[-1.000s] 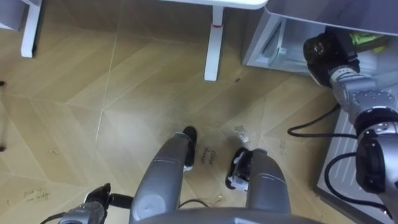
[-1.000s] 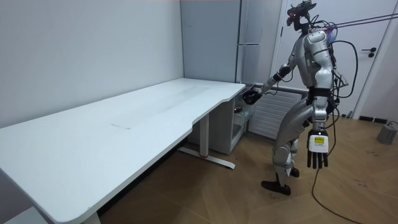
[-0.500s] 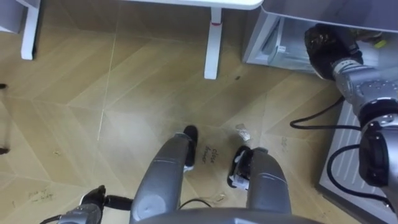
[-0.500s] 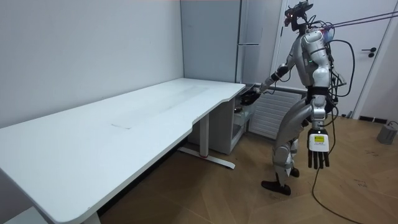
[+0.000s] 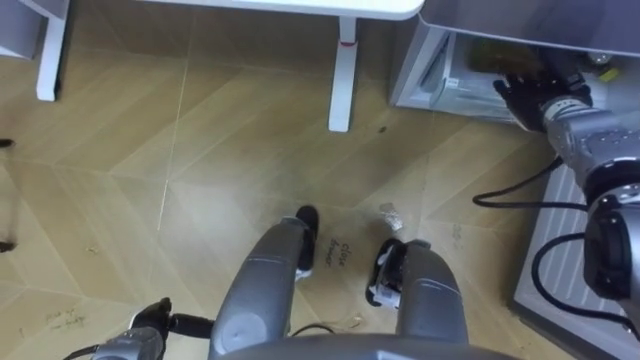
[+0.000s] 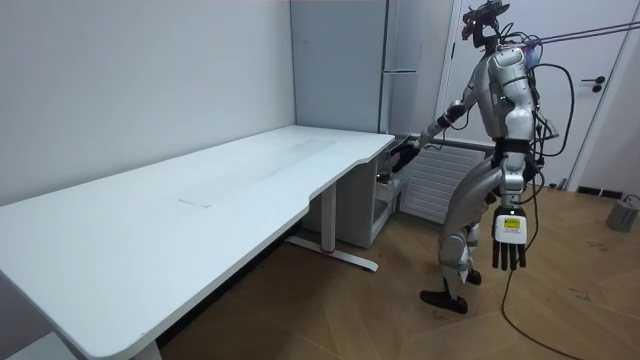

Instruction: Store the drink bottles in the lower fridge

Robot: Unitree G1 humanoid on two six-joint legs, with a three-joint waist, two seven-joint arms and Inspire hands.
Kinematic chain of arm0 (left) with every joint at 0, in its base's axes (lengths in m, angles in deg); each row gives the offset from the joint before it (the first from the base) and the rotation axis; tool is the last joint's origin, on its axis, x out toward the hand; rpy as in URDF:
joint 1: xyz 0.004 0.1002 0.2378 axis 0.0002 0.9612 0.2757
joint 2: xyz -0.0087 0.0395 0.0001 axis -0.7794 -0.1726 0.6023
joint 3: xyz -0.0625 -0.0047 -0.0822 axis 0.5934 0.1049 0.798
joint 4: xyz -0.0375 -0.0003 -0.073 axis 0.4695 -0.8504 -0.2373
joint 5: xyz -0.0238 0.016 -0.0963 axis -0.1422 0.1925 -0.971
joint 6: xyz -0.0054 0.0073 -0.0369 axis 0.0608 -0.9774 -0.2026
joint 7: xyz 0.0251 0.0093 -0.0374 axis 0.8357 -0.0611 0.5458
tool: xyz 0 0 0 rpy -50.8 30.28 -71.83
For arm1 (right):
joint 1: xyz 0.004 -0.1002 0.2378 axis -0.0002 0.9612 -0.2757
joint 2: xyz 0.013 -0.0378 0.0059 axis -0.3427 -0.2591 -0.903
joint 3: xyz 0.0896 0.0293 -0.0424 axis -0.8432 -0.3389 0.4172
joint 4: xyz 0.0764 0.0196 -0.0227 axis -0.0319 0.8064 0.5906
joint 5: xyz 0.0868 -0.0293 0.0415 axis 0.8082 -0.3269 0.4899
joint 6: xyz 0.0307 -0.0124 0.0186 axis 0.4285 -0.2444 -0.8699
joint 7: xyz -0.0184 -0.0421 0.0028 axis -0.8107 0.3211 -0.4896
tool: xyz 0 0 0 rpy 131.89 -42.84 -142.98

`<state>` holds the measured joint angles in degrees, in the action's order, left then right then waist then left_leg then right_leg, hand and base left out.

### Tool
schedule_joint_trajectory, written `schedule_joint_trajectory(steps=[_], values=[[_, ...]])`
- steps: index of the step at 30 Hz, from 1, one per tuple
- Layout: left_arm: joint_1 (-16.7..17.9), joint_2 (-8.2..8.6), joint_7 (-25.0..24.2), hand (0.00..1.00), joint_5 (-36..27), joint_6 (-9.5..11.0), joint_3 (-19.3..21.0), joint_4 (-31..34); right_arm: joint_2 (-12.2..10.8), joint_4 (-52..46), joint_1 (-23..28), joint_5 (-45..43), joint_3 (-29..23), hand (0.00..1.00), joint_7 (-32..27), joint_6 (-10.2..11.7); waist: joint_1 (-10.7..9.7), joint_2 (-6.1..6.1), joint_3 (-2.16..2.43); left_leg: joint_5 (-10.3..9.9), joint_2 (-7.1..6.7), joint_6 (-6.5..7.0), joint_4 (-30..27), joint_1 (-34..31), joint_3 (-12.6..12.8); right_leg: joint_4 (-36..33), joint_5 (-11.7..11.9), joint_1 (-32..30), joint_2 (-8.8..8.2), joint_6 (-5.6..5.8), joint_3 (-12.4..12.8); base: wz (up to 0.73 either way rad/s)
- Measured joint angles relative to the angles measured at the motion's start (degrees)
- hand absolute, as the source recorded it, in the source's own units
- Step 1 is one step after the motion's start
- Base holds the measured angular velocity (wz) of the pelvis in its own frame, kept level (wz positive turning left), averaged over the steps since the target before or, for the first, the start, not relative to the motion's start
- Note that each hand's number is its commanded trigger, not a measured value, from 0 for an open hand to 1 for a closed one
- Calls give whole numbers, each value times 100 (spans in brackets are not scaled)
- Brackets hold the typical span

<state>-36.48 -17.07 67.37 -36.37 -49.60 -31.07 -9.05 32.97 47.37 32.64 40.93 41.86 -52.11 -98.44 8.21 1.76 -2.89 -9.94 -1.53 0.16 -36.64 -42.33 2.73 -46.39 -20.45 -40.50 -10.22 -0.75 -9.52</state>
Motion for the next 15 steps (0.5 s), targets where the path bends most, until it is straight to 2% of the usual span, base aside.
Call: schedule_joint_trajectory(steps=[9,15], values=[[0,-28,-114,0,2,-1,1,-14,0,281,6,-25,4,0,209,-9,8,-16,-8,-36,85,52,9,173,34,264,89,262,86,50,-31,-3],[-2,-28,-215,0,7,-6,14,-5,-1,518,34,-269,22,0,315,-78,8,-32,-13,-80,85,88,133,484,43,521,140,619,124,114,-27,-4]])
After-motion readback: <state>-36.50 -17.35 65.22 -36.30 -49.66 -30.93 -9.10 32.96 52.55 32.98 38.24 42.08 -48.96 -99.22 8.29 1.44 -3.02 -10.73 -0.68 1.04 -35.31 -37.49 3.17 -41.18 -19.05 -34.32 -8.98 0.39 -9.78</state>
